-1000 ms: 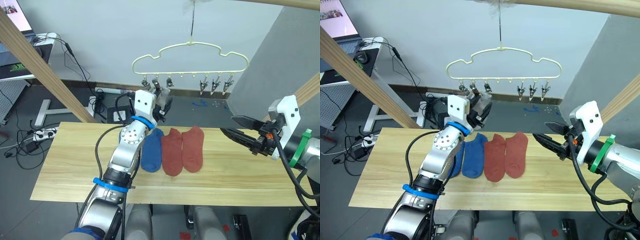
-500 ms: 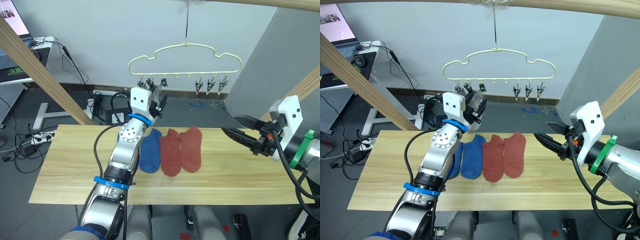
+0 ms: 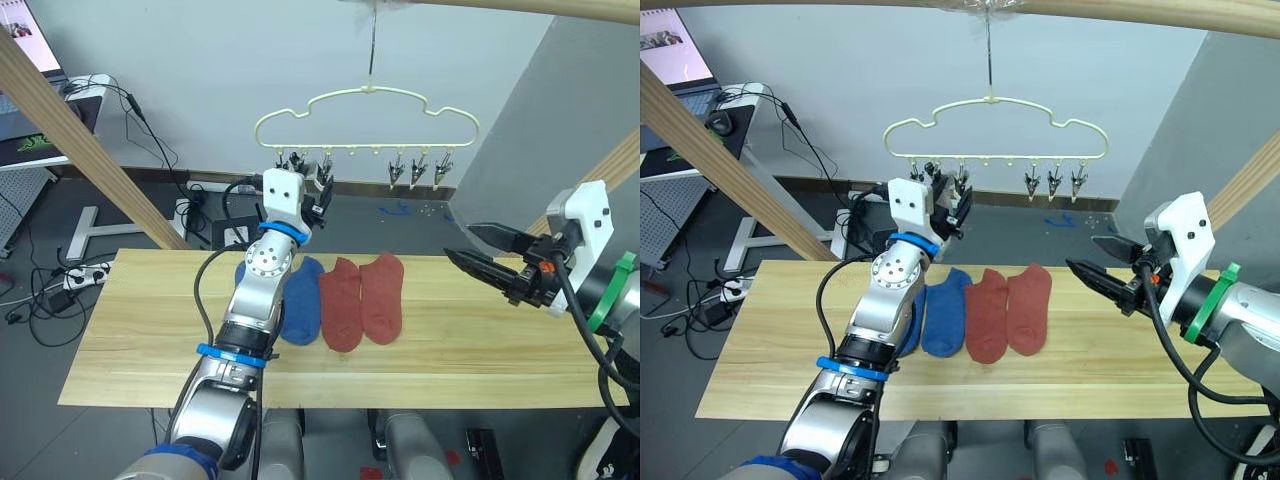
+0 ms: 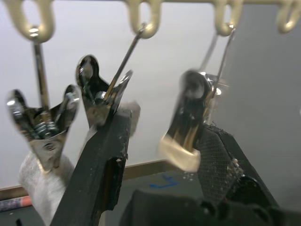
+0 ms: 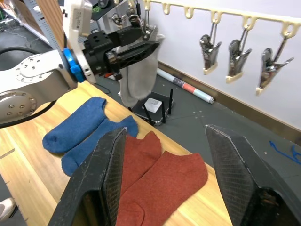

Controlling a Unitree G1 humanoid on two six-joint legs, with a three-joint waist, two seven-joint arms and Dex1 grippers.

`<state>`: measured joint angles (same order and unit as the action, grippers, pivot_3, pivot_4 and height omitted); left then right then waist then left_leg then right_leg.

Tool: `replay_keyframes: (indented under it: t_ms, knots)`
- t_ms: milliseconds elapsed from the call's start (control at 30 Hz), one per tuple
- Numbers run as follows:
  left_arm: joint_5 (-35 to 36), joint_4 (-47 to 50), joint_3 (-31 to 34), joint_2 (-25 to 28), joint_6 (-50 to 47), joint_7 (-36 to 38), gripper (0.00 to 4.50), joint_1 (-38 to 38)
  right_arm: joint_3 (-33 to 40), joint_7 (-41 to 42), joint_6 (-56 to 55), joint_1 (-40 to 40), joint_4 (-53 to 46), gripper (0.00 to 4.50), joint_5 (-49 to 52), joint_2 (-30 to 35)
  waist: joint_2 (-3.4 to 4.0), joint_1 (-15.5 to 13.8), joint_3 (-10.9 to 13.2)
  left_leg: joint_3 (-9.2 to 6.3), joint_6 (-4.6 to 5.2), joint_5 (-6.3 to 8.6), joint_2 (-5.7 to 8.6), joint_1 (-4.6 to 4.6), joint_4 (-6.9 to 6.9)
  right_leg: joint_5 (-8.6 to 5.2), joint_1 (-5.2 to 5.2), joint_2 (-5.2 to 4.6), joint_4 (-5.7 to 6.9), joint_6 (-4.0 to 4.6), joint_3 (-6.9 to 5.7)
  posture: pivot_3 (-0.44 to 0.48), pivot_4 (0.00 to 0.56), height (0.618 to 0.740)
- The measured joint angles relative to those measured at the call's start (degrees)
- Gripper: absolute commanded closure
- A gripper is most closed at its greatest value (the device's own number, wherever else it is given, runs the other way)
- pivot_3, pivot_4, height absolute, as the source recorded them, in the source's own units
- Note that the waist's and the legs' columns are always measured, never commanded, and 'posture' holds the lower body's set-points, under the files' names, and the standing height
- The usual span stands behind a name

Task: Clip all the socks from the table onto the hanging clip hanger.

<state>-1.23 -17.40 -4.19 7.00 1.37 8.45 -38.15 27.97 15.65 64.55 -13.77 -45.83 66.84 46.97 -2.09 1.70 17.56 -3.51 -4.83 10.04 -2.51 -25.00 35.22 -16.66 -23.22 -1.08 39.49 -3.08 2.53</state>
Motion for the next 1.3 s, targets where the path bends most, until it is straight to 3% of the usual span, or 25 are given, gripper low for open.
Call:
replay_keyframes:
  t_ms: [1300]
  knots:
    - [2.3,2.8,2.1,-4.2,-5.2,-0.7,2.12,-2.7,-2.5,-8.8,-8.1,6.0,0.3,1.75,8.7,6.6,-0.02,0.2,0.0,0.01,0.05,-0.01,0.0,-0.03,0.71,0.03,0.05,0.06,0.41,-0.08,0.17,-0.082,0.274,0.74]
